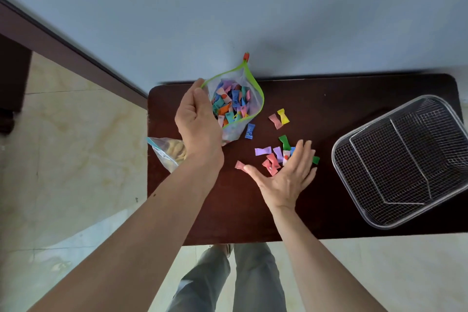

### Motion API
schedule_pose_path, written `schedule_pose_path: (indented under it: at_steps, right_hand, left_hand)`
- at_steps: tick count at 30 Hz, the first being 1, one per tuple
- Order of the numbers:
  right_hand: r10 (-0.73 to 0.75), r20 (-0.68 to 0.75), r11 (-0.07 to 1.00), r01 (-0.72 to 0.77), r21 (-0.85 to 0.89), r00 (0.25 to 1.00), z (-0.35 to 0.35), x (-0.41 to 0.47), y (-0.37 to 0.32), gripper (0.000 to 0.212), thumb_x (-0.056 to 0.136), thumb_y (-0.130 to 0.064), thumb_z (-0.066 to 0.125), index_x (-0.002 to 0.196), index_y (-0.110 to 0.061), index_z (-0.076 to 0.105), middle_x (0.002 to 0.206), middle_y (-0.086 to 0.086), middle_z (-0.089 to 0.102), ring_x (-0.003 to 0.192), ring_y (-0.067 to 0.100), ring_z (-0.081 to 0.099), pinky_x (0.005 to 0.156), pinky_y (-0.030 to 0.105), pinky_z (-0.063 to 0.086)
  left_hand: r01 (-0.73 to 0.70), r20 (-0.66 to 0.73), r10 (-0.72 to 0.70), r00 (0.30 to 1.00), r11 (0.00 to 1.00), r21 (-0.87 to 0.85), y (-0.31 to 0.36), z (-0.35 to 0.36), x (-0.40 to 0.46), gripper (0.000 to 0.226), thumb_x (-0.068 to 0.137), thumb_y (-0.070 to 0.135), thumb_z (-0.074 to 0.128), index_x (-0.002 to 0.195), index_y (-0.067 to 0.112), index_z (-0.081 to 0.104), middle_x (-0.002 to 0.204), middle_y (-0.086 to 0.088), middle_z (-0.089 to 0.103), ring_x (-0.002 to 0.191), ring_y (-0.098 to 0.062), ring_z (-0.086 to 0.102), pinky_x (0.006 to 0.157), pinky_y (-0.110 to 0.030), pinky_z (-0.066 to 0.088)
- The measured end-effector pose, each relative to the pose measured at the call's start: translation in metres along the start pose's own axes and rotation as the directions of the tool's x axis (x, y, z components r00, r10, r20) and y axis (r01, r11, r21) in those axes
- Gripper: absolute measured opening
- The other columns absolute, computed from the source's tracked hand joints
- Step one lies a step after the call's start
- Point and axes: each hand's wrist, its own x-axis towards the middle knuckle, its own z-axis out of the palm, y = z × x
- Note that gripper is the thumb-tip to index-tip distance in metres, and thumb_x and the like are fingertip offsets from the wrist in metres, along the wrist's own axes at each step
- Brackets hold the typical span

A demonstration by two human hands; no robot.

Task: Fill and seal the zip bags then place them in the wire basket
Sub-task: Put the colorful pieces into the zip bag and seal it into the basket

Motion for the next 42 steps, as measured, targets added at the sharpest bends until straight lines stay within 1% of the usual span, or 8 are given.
schedule_pose_path:
  at_steps: [4,7,10,14,19,22,29,42]
  right_hand:
    - [0.044,0.102,0.993,-0.032,-0.114,0.994,0.009,0.005,0.01,0.146,0.04,-0.099,0.05,0.155,-0.021,0.003,0.163,0.016,-0.008,0.15,0.036,-0.01,0.114,0.065,0.0]
    - [0.048,0.095,0.99,-0.035,-0.134,0.994,0.017,0.01,0.012,0.149,0.038,-0.1,0.049,0.155,-0.023,0.0,0.161,0.021,-0.011,0.149,0.039,-0.013,0.113,0.066,0.0]
    - [0.012,0.033,0.993,-0.008,-0.122,0.999,0.021,0.01,0.016,0.146,0.04,-0.099,0.051,0.155,-0.018,0.01,0.16,0.027,-0.002,0.148,0.043,-0.004,0.116,0.062,0.006]
    - [-0.15,-0.046,0.984,0.145,-0.102,0.988,0.024,0.026,0.016,0.141,0.046,-0.097,0.055,0.152,-0.008,0.024,0.157,0.032,0.011,0.147,0.046,0.01,0.119,0.052,0.013]
    - [-0.246,-0.003,0.965,0.244,-0.099,0.969,0.022,0.058,0.01,0.14,0.05,-0.094,0.057,0.152,-0.005,0.02,0.157,0.031,0.011,0.147,0.045,0.009,0.119,0.051,0.015]
    - [-0.367,0.006,0.925,0.366,-0.102,0.93,0.024,0.073,0.007,0.135,0.053,-0.091,0.06,0.15,-0.003,0.026,0.157,0.03,0.016,0.147,0.045,0.012,0.119,0.052,0.019]
    - [-0.477,0.175,0.824,0.508,-0.252,0.861,0.029,0.081,-0.005,0.128,0.052,-0.097,0.046,0.152,-0.02,0.025,0.159,0.027,0.013,0.148,0.045,0.009,0.118,0.058,0.008]
    - [-0.739,-0.066,0.665,0.709,-0.237,0.671,0.043,0.077,0.008,0.021,0.093,-0.036,0.06,0.095,-0.017,0.067,0.097,0.008,0.064,0.089,0.026,0.054,0.07,0.04,0.047]
  left_hand:
    - [-0.03,0.027,0.029,0.999,1.0,0.008,-0.007,-0.002,0.008,0.036,0.101,0.017,0.047,0.124,-0.009,0.055,0.134,-0.039,0.042,0.129,-0.05,0.037,0.099,-0.037,0.051]
    - [-0.061,0.022,0.061,0.998,0.998,0.007,-0.012,-0.005,0.014,0.041,0.101,0.014,0.044,0.121,-0.022,0.044,0.114,-0.042,0.055,0.115,-0.051,0.048,0.077,-0.02,0.052]
    - [-0.071,0.039,0.071,0.997,0.997,-0.008,-0.014,-0.006,0.014,0.043,0.101,0.013,0.041,0.121,-0.026,0.037,0.102,-0.041,0.057,0.082,-0.025,0.054,0.084,-0.024,0.053]
    - [-0.015,0.085,0.019,0.996,0.999,-0.048,-0.01,-0.003,0.007,0.042,0.102,0.015,0.04,0.123,-0.022,0.042,0.133,-0.046,0.034,0.129,-0.054,0.025,0.102,-0.036,0.047]
    - [-0.043,0.051,0.049,0.997,0.993,-0.108,-0.011,-0.001,0.007,0.039,0.103,0.014,0.041,0.125,-0.017,0.05,0.134,-0.044,0.038,0.12,-0.024,0.014,0.07,-0.01,0.045]
    - [-0.05,0.05,0.056,0.997,0.991,-0.123,-0.017,-0.002,0.01,0.037,0.103,0.016,0.041,0.127,-0.008,0.055,0.133,-0.038,0.05,0.123,-0.039,0.056,0.078,-0.015,0.045]
    - [-0.064,0.022,0.067,0.997,0.99,-0.125,-0.015,-0.001,0.008,0.035,0.103,0.016,0.041,0.129,-0.001,0.057,0.134,-0.026,0.058,0.13,-0.027,0.054,0.087,-0.015,0.049]
    - [-0.09,0.029,0.094,0.995,0.988,-0.127,-0.017,0.001,0.006,0.034,0.103,0.015,0.04,0.127,-0.002,0.058,0.109,-0.001,0.065,0.106,-0.006,0.061,0.084,-0.015,0.048]
